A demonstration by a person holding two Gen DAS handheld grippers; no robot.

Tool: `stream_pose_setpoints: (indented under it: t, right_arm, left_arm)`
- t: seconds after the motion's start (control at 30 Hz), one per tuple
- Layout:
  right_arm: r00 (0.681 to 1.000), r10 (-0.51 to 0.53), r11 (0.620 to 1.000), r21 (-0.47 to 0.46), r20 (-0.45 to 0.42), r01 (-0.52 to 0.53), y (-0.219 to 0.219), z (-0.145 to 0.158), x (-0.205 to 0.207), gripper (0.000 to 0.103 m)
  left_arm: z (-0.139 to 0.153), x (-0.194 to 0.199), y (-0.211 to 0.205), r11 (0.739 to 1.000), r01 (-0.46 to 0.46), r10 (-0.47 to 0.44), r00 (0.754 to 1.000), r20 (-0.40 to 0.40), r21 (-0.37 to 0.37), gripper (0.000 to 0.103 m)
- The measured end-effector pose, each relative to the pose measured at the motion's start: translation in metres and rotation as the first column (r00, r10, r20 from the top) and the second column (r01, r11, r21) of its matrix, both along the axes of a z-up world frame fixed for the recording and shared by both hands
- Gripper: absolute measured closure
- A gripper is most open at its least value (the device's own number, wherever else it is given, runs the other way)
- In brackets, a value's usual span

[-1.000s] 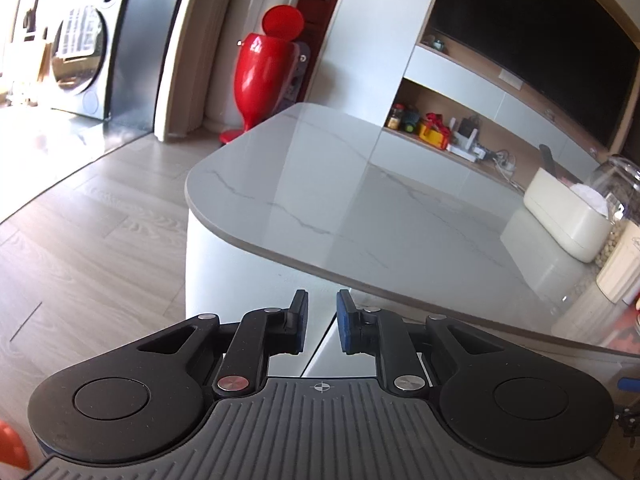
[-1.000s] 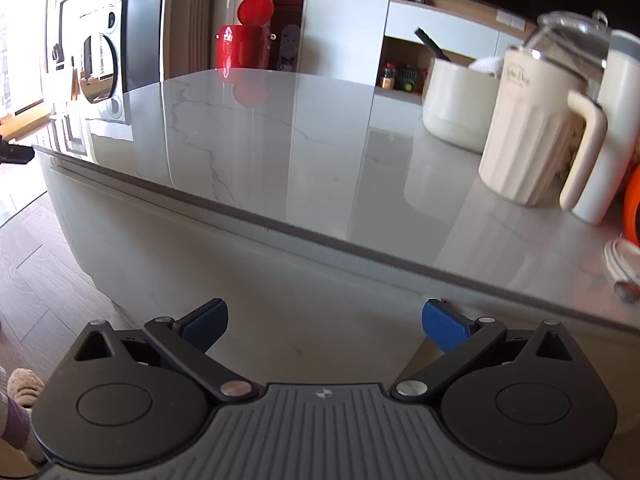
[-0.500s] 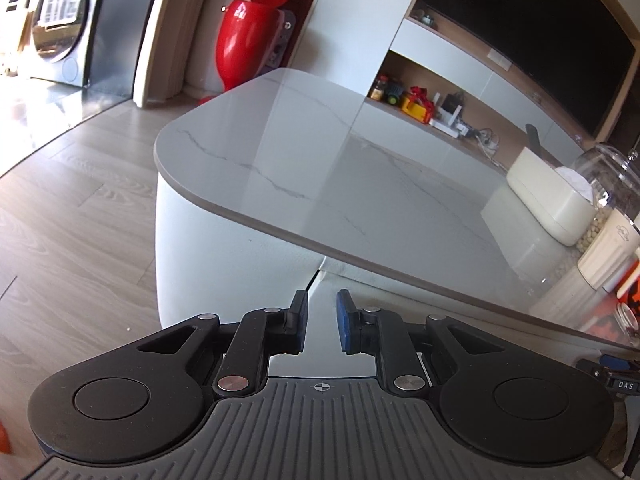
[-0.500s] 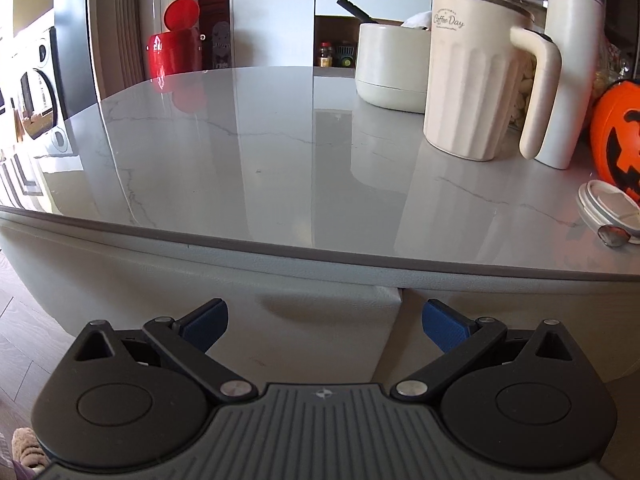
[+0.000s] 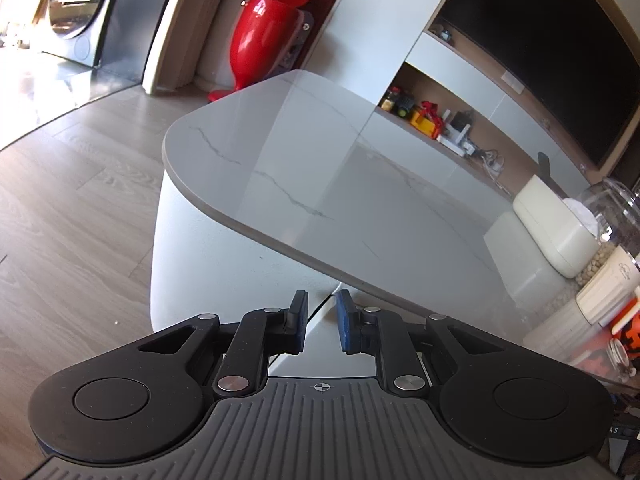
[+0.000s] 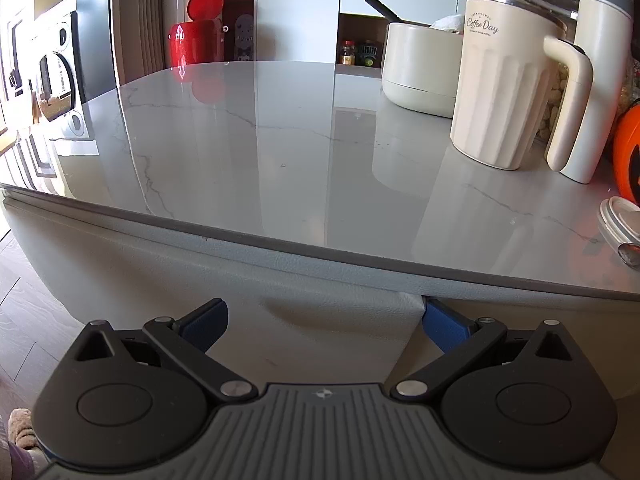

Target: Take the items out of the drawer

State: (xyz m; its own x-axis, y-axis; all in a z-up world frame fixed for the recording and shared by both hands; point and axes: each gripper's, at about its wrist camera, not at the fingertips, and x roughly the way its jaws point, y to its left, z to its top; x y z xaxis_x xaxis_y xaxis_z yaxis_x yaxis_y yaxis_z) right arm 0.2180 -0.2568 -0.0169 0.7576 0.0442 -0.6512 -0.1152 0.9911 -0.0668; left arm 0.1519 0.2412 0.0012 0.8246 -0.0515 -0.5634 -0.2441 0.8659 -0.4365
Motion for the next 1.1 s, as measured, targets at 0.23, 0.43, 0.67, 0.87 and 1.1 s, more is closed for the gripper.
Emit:
stream_pose_setpoints:
  t: [0.23, 0.43, 0.67, 0.87, 1.1]
  right_arm:
    - [1.000, 0.000, 1.000, 0.006, 0.003, 0.000, -0.001, 0.001, 0.001, 0.000]
    - [1.000, -0.001, 1.000, -0.017, 0.008, 0.001, 0.004, 0.000, -0.002, 0.000]
    - [1.000, -0.002, 1.000, -0.017, 0.006, 0.002, 0.004, 0.001, 0.001, 0.000]
    - [1.000, 0.016, 0.999, -0.047, 0.004, -0.016, 0.007, 0.000, 0.001, 0.000]
    - [1.000, 0.025, 0.999, -0.033, -0.005, -0.025, 0.003, 0.000, 0.001, 0.000]
  left_arm:
    - [0.000, 0.007, -0.010, 0.998, 0.036, -0.036, 0.999, -0.003, 0.054, 0.086]
    - [-0.002, 0.012, -0.013, 0.997, 0.047, -0.047, 0.999, -0.002, 0.054, 0.086]
    - [-0.009, 0.010, 0.001, 0.997, 0.033, -0.034, 0.999, -0.003, -0.068, 0.086]
    - [-0.011, 0.010, 0.008, 0.992, 0.042, -0.044, 0.999, -0.013, -0.116, 0.083]
    - [-0.009, 0.011, 0.000, 0.993, 0.083, -0.084, 0.996, -0.009, -0.080, 0.072]
